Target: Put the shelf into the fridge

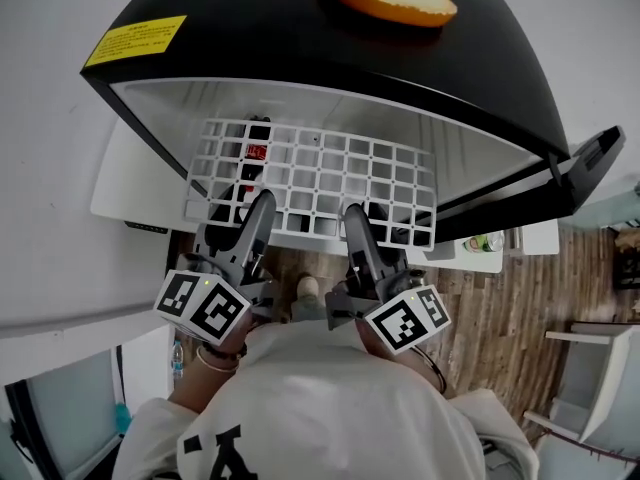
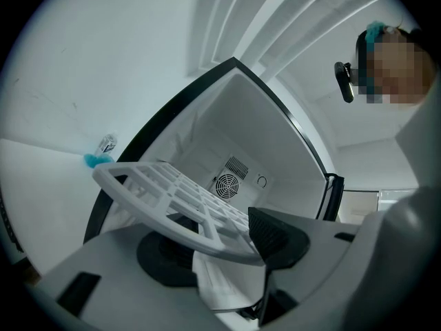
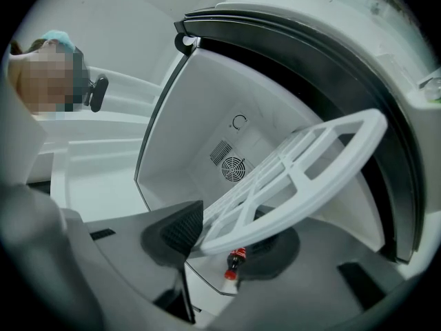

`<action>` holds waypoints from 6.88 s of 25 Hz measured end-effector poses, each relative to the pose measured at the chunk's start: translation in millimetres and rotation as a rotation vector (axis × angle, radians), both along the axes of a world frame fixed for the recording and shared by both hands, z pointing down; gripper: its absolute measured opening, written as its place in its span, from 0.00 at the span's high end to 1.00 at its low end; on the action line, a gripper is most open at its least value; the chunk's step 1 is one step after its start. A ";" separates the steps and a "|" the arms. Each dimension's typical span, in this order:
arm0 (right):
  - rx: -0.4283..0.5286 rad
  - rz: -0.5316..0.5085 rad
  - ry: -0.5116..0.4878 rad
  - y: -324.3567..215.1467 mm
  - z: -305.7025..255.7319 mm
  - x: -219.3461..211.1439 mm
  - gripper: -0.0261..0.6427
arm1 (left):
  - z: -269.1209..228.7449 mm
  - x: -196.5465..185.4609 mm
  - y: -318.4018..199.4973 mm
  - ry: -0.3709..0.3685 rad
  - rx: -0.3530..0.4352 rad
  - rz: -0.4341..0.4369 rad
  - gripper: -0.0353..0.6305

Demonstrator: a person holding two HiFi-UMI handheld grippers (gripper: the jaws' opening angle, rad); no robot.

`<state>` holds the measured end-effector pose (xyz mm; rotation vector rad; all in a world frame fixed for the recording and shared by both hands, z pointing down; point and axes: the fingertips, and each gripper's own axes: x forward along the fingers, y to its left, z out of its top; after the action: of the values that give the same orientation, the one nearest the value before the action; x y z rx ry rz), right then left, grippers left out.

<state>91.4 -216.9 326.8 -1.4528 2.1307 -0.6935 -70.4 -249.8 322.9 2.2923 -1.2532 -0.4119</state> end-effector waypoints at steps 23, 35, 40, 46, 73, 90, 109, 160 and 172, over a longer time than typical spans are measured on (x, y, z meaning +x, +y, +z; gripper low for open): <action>-0.015 0.064 -0.039 -1.7 -1.5 3.4 0.72 | -0.7 5.5 1.6 -0.006 -0.004 0.089 0.62; -0.017 0.059 -0.045 -8.8 -2.9 4.1 0.72 | -2.9 6.9 -6.2 -0.001 0.005 0.093 0.61; 0.017 0.032 -0.048 -13.1 -7.6 1.0 0.72 | -2.4 8.3 -9.5 0.000 0.006 0.095 0.61; -0.016 0.060 -0.051 -15.3 -2.3 6.2 0.72 | -3.0 9.0 -13.5 0.000 0.008 0.099 0.61; -0.016 0.045 -0.053 -35.7 -4.3 7.6 0.72 | -3.9 13.1 -34.1 0.001 0.004 0.102 0.61; -0.018 0.043 -0.061 -42.5 -4.6 10.5 0.72 | -4.4 15.9 -42.5 0.002 0.003 0.105 0.60; 0.009 0.016 -0.069 -54.4 -10.0 8.0 0.72 | -5.3 17.0 -53.2 0.010 0.002 0.101 0.60; 0.004 0.009 -0.089 -73.9 -11.5 11.7 0.72 | -7.9 20.4 -74.6 0.013 -0.009 0.092 0.60; 0.007 0.002 -0.088 -76.0 -12.2 11.6 0.72 | -8.0 20.4 -77.6 0.019 -0.007 0.086 0.60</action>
<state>103.0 -292.8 314.7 -1.3944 2.0633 -0.7343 -50.0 -327.4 314.9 2.3209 -1.1403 -0.3972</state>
